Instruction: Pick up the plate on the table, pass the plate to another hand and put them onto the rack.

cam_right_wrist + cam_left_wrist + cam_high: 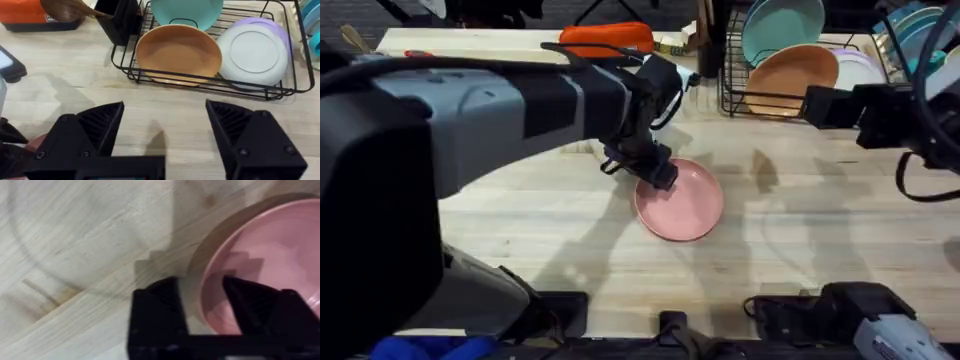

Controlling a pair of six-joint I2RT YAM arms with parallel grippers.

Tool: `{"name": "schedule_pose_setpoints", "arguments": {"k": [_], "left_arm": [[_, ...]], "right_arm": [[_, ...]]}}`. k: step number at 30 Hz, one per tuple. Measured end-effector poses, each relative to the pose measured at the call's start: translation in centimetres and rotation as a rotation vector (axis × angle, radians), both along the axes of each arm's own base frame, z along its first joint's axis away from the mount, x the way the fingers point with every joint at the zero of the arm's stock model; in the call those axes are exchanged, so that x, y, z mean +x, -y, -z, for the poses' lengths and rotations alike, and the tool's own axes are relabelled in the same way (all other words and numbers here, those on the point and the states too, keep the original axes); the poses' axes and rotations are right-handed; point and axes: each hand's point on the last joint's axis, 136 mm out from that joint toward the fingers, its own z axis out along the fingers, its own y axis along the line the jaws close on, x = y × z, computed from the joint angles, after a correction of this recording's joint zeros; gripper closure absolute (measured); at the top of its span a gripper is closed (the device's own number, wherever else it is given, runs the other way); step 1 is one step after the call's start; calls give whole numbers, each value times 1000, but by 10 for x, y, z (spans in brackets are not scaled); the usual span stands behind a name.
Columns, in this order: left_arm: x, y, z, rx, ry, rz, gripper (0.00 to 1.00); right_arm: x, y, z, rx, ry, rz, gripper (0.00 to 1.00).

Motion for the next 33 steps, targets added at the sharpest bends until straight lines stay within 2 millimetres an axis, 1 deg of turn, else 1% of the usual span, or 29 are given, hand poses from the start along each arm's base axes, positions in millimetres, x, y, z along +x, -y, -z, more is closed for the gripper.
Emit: {"name": "schedule_pose_setpoints", "arguments": {"k": [6,7,8,18,23,26,29,33], "left_arm": [[0,9,-1,-47,-12,5,858],[0,11,-2,-58,-13,3,912],[1,13,-3,-68,-13,4,944],[-1,16,-4,-82,-30,3,958],[2,17,-7,-76,-56,-3,962],[6,17,-13,-78,-66,-11,960],[15,15,-21,-83,-58,-31,960],[31,8,-33,-98,-38,-70,960]], "right_arm": [[0,0,0,0,0,0,5],[0,0,0,0,0,0,6],[0,0,0,1,0,0,6],[0,0,1,2,-3,1,6],[5,0,11,4,-40,2,5],[7,0,19,5,-72,3,5],[8,-2,26,21,-101,1,5],[9,-5,26,43,-103,-8,5]]}}
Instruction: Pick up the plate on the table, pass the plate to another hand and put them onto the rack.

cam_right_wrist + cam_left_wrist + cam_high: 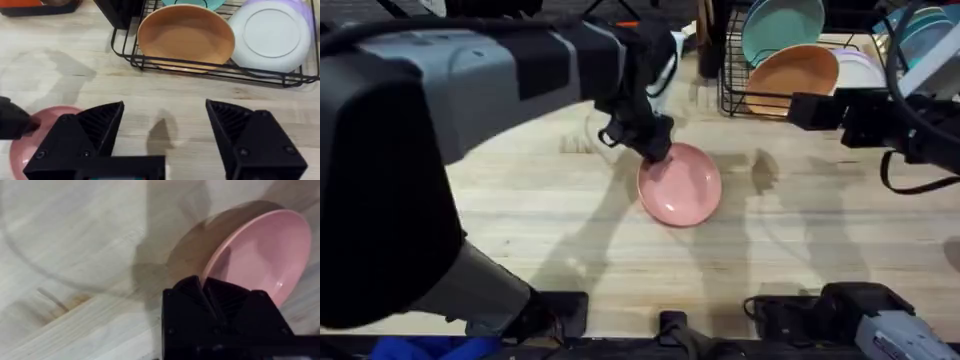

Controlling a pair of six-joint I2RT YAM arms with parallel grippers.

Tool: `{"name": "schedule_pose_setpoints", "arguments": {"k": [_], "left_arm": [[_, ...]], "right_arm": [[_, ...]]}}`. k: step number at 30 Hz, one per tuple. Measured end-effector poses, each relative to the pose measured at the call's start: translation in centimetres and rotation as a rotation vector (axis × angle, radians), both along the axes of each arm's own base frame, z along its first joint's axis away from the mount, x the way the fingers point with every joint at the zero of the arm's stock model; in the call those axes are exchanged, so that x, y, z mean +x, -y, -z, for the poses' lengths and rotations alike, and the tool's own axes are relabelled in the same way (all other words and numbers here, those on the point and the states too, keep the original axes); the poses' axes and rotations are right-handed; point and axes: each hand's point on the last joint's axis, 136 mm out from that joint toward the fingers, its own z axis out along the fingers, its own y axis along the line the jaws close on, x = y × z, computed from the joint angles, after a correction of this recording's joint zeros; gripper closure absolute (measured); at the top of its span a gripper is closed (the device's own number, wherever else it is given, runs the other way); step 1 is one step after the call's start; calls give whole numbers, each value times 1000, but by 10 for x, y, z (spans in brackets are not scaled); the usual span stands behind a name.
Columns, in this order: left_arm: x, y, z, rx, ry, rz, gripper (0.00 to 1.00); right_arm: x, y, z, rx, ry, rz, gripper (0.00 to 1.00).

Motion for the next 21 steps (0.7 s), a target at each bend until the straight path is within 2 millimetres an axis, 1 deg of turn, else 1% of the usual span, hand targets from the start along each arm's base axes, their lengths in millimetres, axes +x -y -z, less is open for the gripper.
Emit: {"name": "schedule_pose_setpoints", "arguments": {"k": [3,6,12,21], "left_arm": [[11,-2,-9,-35,11,-25,960],[17,-2,-14,-83,3,-45,960],[22,-5,-21,-175,-34,-77,960],[27,-6,-34,-328,-86,-114,960]], "right_arm": [[0,-2,0,34,-2,13,5],[0,-2,0,61,-4,28,6],[0,-3,0,90,-6,43,6],[-1,-18,-1,172,-14,-6,5]]}}
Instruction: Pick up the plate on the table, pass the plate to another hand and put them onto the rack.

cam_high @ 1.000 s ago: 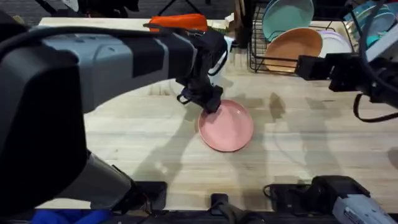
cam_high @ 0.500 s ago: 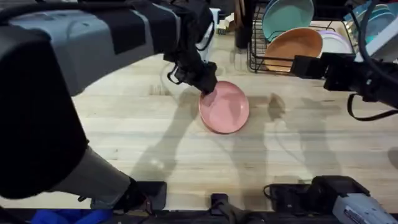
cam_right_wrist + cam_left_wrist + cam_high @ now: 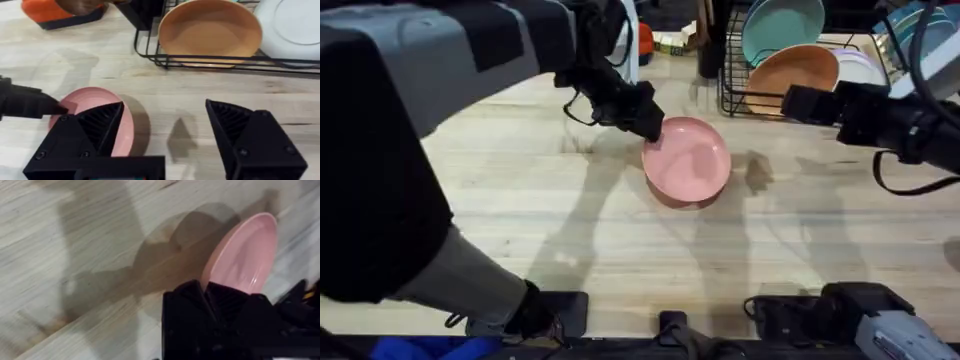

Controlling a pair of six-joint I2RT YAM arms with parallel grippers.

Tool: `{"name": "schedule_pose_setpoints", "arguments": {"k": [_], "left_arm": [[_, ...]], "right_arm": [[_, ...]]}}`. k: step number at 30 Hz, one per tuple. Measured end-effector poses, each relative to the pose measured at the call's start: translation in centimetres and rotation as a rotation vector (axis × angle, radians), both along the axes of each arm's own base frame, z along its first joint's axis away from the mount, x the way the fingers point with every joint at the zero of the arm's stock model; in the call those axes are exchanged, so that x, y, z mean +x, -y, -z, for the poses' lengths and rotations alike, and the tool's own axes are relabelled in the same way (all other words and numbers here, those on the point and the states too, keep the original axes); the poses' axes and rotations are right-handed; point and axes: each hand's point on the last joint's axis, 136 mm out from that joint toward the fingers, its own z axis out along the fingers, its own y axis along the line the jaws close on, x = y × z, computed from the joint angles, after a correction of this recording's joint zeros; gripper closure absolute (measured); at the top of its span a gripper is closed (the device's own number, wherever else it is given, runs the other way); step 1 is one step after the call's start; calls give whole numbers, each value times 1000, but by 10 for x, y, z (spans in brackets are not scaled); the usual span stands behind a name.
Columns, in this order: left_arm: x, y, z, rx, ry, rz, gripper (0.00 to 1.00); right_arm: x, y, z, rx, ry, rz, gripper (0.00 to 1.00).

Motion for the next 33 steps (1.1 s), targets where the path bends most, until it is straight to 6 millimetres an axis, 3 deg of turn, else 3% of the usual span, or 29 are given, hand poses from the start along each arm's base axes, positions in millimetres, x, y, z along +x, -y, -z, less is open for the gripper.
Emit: {"name": "schedule_pose_setpoints", "arguments": {"k": [16,33], "left_arm": [[27,18,-44,-344,-27,-96,960],[26,22,-50,-383,-57,-107,960]], "right_arm": [[3,-39,19,195,-109,-154,6],[5,-47,26,260,-153,-166,7]]}}
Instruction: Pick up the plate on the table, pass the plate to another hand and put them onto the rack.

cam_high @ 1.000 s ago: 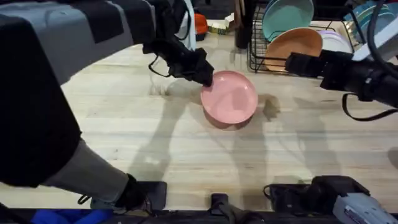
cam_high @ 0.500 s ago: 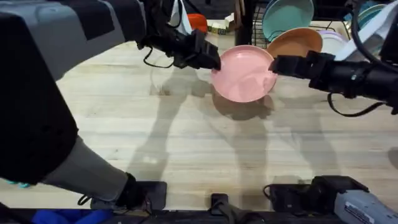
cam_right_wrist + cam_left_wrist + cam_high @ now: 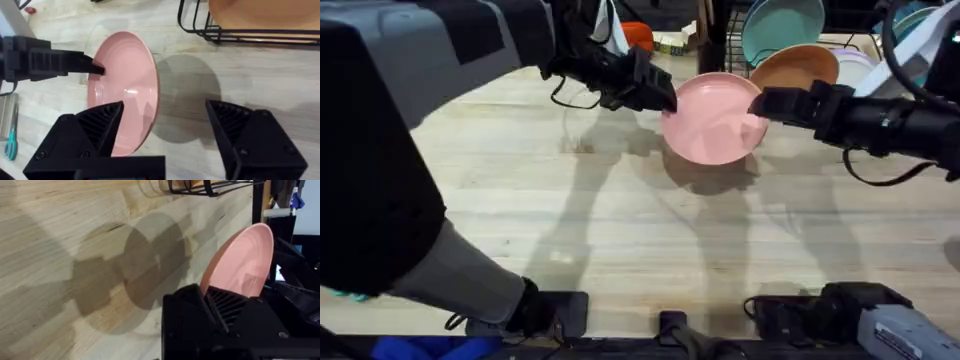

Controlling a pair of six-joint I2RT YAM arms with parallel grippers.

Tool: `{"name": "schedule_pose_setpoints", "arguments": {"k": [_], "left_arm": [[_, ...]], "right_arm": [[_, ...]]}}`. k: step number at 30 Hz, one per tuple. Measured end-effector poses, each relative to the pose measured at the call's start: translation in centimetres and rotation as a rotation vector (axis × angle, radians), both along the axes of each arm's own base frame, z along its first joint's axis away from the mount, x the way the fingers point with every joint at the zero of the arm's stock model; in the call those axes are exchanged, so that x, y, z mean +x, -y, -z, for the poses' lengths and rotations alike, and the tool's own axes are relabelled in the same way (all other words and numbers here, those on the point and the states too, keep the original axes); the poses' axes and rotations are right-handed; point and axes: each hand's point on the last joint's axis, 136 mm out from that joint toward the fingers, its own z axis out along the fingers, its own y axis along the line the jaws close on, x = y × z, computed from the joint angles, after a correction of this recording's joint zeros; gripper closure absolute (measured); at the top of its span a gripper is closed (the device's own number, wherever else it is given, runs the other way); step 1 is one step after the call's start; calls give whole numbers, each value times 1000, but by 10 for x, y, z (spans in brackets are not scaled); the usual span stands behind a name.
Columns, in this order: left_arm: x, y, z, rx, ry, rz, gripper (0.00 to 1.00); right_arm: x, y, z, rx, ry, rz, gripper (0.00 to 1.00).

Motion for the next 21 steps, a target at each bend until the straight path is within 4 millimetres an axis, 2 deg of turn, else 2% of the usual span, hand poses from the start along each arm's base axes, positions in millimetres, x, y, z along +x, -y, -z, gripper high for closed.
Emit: {"name": "schedule_pose_setpoints", "arguments": {"k": [7,11,15,21], "left_arm": [[0,0,0,0,0,0,960],[1,0,0,-1,4,0,960],[2,1,-1,-4,13,0,960],[2,1,-1,-4,14,0,960]], "right_arm": [[1,-1,-2,5,7,-1,66],[12,-1,-9,28,41,19,75],[16,-5,1,42,-1,18,79],[18,-19,15,49,-49,-18,176]]}}
